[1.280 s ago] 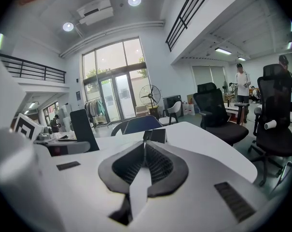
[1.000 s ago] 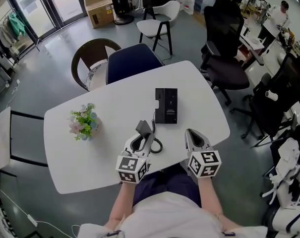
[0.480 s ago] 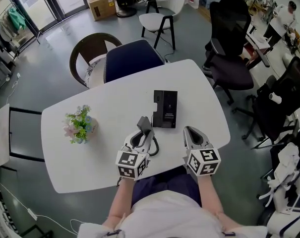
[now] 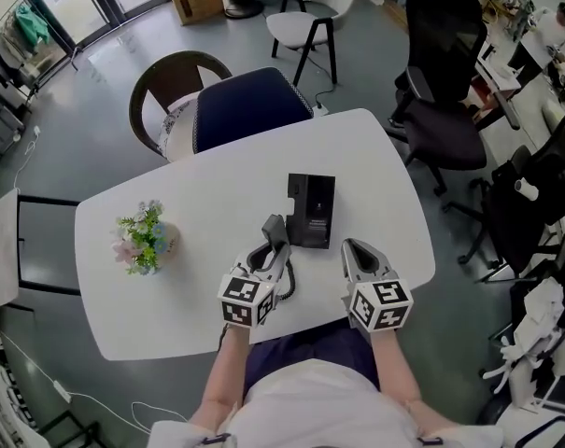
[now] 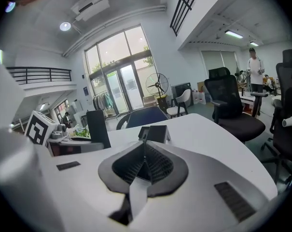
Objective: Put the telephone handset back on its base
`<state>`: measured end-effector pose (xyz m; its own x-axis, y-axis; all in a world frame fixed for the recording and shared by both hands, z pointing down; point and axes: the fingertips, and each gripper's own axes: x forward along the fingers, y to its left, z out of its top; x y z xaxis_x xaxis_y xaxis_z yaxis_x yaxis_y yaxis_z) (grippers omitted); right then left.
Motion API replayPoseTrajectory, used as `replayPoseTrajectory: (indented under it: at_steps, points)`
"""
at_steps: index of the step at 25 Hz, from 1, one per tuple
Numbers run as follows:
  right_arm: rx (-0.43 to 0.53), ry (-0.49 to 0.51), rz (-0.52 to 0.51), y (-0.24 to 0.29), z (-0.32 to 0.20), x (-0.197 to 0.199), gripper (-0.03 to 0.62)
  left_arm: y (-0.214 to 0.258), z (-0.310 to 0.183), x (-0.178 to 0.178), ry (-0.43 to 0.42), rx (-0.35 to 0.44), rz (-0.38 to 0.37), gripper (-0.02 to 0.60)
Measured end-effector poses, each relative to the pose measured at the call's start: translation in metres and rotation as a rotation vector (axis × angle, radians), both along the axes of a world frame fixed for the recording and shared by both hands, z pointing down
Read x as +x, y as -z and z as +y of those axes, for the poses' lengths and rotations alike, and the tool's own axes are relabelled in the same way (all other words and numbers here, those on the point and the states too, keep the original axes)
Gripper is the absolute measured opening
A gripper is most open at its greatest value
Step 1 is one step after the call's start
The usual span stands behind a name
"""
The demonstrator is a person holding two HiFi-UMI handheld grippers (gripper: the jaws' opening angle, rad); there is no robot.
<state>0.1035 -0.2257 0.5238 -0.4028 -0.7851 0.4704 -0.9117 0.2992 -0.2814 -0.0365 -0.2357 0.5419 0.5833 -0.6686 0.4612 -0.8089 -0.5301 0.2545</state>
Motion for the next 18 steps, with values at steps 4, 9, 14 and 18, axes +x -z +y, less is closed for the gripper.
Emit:
replayPoseTrajectory:
  at_steps: [4, 9, 14, 18]
  points:
    - [-0.012, 0.011, -0.007, -0.003, -0.006, 0.001, 0.035, -0.008, -0.007, 0.008, -0.043, -0.028, -0.006, 0.086]
    - [-0.028, 0.024, -0.009, -0.008, -0.011, 0.000, 0.035, -0.013, -0.026, 0.009, -0.063, -0.074, 0.039, 0.086]
    - [-0.045, 0.037, -0.011, -0.013, -0.011, -0.002, 0.035, -0.021, -0.040, 0.012, -0.103, -0.127, 0.074, 0.086]
    - [-0.057, 0.047, -0.012, -0.017, -0.014, -0.003, 0.037, -0.027, -0.049, 0.017, -0.165, -0.164, 0.105, 0.086]
